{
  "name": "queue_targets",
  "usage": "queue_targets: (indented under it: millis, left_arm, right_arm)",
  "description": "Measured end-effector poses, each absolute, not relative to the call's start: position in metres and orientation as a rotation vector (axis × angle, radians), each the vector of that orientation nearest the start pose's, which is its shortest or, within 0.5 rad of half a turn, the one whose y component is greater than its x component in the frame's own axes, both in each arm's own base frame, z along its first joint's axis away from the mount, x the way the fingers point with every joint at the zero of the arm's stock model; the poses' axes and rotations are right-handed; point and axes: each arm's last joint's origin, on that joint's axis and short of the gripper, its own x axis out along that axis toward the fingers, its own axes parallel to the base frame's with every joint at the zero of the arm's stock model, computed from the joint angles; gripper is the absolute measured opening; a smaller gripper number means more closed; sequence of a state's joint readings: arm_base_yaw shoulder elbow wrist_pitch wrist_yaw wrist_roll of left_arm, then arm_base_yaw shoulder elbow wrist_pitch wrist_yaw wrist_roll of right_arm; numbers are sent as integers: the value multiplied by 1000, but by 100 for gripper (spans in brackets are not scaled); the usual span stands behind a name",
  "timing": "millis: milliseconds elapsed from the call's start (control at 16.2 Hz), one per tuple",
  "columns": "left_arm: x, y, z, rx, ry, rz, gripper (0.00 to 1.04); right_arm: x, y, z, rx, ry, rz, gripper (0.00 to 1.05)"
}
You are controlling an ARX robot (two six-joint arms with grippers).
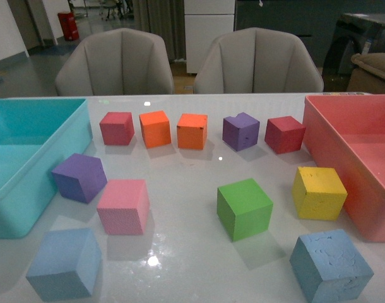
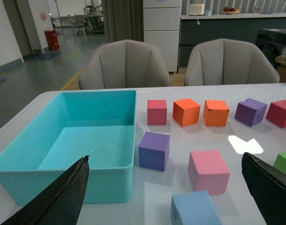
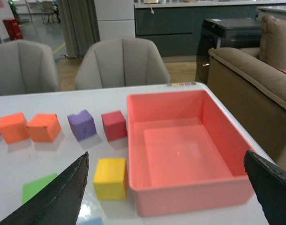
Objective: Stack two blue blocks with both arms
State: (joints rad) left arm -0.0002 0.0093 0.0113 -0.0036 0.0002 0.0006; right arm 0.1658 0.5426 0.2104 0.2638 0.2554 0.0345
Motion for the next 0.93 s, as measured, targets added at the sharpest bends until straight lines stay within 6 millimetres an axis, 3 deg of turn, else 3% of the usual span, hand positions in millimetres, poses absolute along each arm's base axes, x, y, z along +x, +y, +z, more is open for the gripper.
queue_targets:
  millis: [124,309,680,928]
  left_arm:
    - [98,0,166,0,2,0,98]
    - [98,0,166,1,2,0,98]
    - [98,0,166,1,2,0,98]
    - [98,0,166,0,1,0,98]
  right_arm:
    - [176,24,224,42,99,-48,98]
    - [222,43,193,72,385,43,98]
    - [251,76,127,91,757,120,98]
    - [260,85,110,92,807,147,98]
